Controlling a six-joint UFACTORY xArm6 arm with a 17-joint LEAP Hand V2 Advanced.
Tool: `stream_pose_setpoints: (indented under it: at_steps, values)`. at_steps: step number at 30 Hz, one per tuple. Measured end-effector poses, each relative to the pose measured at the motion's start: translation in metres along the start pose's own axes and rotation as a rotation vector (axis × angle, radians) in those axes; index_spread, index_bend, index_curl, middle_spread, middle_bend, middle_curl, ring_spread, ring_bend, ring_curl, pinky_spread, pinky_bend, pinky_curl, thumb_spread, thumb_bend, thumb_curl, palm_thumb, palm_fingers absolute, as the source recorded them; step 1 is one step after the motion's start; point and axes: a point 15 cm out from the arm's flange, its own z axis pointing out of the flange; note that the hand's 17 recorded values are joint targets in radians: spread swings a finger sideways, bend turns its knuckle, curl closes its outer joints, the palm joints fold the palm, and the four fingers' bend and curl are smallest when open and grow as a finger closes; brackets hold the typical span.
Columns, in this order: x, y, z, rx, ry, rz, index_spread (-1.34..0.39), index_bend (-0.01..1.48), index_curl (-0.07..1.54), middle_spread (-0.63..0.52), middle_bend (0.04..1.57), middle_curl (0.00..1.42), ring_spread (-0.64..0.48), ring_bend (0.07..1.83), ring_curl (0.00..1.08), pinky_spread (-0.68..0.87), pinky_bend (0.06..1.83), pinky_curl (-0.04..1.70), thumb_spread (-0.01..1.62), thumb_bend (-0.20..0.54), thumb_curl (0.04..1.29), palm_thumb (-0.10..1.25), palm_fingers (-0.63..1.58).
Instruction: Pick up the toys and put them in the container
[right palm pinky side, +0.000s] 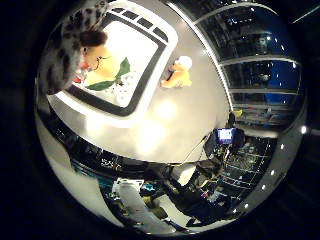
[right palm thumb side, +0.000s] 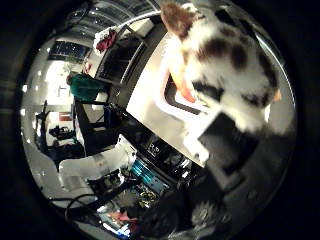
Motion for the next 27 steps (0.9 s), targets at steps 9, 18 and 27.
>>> stream_pose_setpoints:
  at_steps: [9,18,27]
  values:
    - [0.05,0.003,0.005,-0.034,0.012,0.021,-0.45,0.17,0.42,-0.01,0.18,0.41,0.12,0.3,0.3,0.4,0.58,0.21,0.95,-0.032,0.46,0.83,0.03]
    - [0.181,0.039,-0.006,-0.045,0.034,0.108,-0.43,0.18,0.34,0.01,0.19,0.34,0.14,0.27,0.28,0.39,0.5,0.22,0.95,-0.025,0.42,0.82,0.04]
    - [0.311,0.098,-0.005,-0.065,0.139,0.134,-0.42,0.18,0.32,0.01,0.19,0.32,0.13,0.22,0.27,0.37,0.4,0.25,0.94,-0.026,0.39,0.82,0.07]
